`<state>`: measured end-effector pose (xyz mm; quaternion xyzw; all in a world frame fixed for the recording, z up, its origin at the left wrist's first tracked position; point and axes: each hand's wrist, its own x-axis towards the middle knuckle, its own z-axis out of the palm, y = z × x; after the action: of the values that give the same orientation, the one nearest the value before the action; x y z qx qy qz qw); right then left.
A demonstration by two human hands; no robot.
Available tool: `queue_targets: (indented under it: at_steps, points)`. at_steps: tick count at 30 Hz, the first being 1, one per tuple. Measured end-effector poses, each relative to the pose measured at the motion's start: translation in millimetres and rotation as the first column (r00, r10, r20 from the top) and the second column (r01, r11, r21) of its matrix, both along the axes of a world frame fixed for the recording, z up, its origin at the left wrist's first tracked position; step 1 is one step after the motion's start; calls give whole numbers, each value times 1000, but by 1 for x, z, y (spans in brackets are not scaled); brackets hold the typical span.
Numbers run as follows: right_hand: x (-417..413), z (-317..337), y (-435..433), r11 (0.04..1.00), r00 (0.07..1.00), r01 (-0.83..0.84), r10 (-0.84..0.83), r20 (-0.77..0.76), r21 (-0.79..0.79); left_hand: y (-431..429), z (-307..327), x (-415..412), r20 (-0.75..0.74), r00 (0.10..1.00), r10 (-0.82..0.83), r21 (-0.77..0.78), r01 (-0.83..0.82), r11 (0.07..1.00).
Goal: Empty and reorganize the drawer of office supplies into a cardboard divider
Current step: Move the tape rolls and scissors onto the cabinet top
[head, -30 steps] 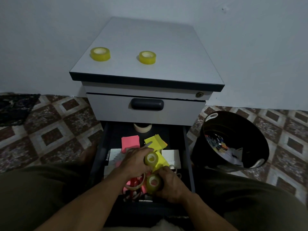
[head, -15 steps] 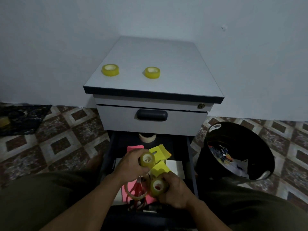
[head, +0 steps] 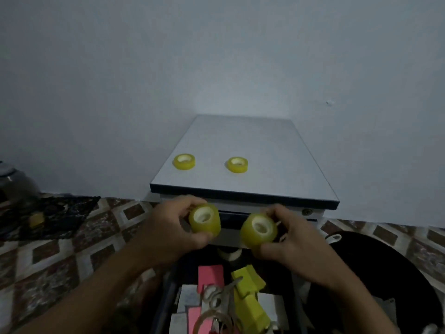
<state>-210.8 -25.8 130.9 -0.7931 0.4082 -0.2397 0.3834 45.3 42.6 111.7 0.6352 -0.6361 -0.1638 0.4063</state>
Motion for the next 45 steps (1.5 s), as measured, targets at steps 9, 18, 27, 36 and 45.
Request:
queue_targets:
  at_steps: [9,18,27,36,45]
  points:
    - [66,82,-129,975,982,189,-185,47,-115,-105,83,72,65,974,216,-13,-215,976]
    - [116,74,-203,991,961,132,-122,-247,24,-197,65,100,38,966,254,241,-256,936]
    - [134,61,-214,990,944,138,-123,-307,27,-200,59,107,64,965,254,272,-262,926]
    - [139,54,-217,985,927,173,-165,-338,-6,-197,58,105,17,943,331,271,-323,907]
    - [121,65,-200,984,958,176,-173,-229,-7,-171,67,104,-93,916,390,158,-374,914]
